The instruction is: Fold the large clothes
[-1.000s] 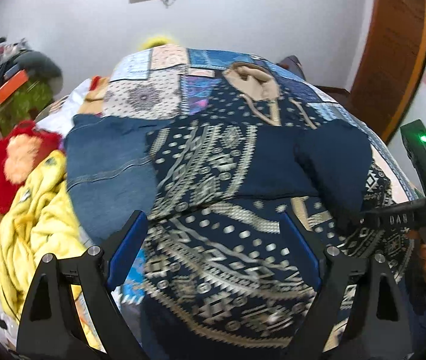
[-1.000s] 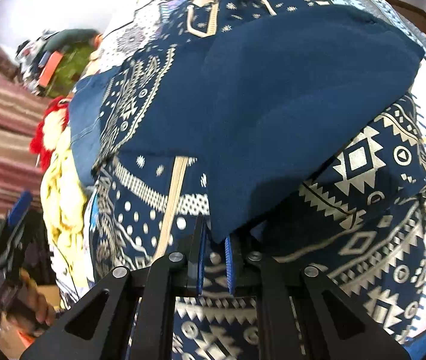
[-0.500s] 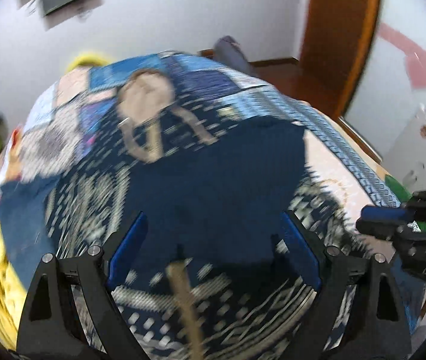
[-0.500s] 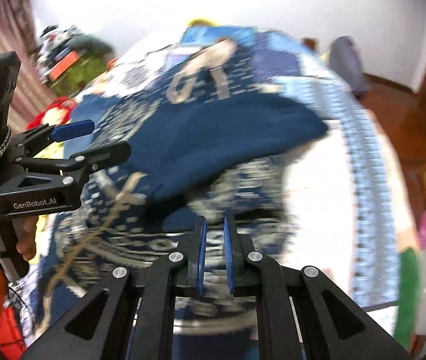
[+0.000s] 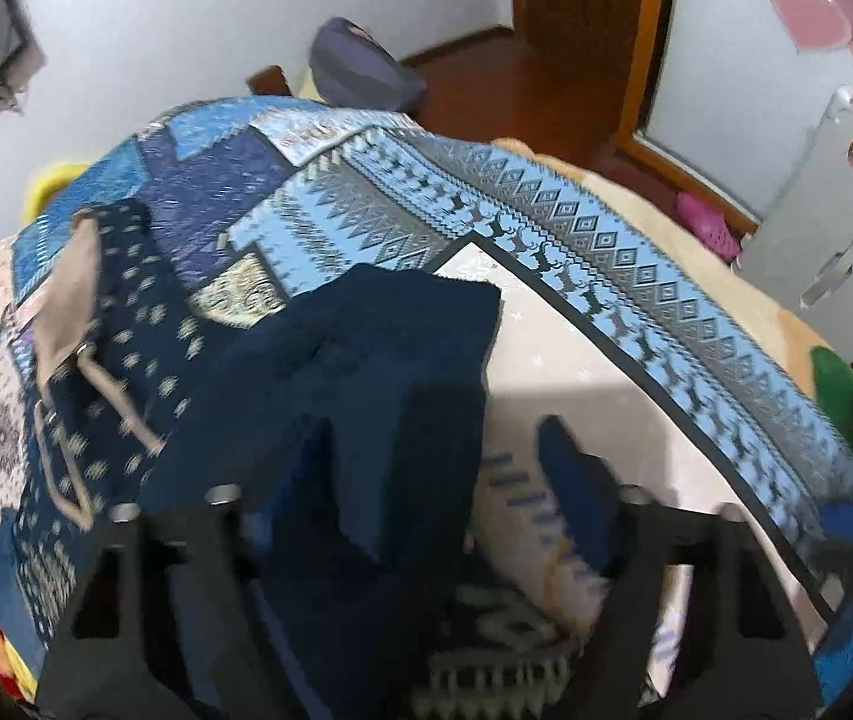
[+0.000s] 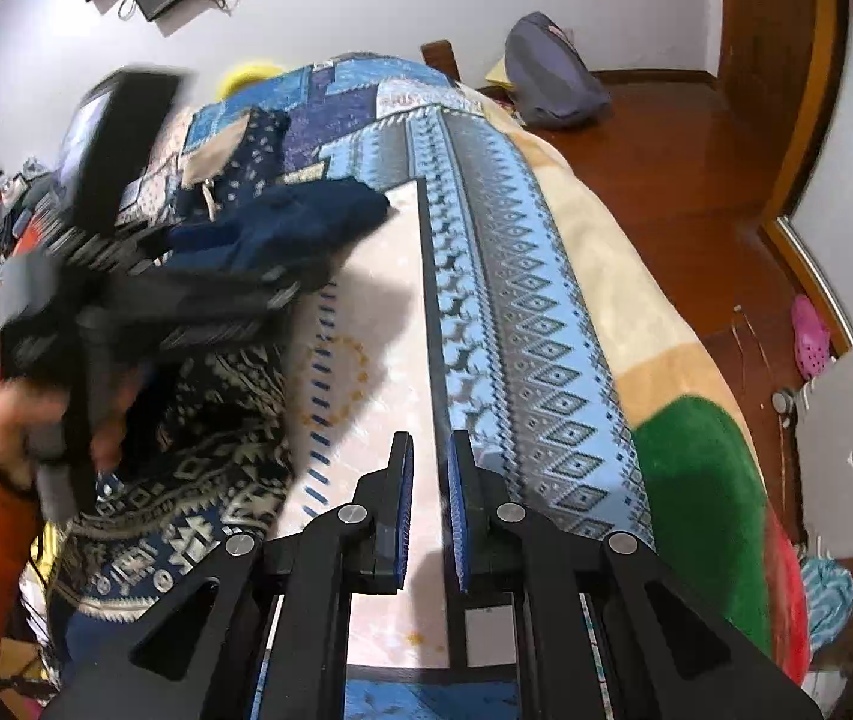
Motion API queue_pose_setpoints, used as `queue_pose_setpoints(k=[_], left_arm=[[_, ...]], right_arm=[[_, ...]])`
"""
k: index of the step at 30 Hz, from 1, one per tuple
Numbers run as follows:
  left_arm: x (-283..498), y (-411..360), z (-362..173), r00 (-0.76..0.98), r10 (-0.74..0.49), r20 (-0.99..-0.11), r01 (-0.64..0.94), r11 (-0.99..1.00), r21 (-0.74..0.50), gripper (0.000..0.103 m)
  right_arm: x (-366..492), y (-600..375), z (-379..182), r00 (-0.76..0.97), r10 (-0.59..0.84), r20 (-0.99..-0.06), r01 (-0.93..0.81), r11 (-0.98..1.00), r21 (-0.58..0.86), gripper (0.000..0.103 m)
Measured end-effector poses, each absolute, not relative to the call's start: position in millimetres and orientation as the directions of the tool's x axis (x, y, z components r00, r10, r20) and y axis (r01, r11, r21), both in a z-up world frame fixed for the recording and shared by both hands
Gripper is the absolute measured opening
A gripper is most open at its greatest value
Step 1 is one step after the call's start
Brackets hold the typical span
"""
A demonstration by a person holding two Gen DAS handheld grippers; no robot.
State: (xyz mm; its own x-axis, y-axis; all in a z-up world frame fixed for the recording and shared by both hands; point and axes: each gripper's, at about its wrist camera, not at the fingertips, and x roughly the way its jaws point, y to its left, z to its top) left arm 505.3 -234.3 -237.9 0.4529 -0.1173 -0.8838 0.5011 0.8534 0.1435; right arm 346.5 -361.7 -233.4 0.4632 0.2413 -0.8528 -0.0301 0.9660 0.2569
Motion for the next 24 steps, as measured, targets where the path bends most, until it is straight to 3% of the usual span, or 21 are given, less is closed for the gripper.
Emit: queue_pose_setpoints(k=[4, 13, 18, 24], left_arm=[[520, -232, -233, 0.472, -0.112, -0.875, 0.499, 0.851, 0.16, 0.014], [489, -130, -108, 0.671, -0.232, -0.704, 0.383, 0.922, 0.062, 0.009], [468, -35, -67, 0.756, -0.171, -0.631, 0.257, 0.965, 0.046, 0.009], [434, 64, -77, 0.799, -0.053, -0.6, 0.12, 0.99, 0.072, 0.009]], right_arm=[[344, -352, -235, 0.471, 0.247, -0.847, -0.063, 0.967, 0.247, 0.007], [358, -304, -221, 0.478, 0.309, -0.822, -0.173, 0.951, 0.256, 0.007], [378, -266, -203, 0.5, 0.338, -0.797, -0.233, 0.939, 0.252, 0.007], [410, -212, -202, 0.515, 0.315, -0.797, -0.298, 0.938, 0.178, 0.008]])
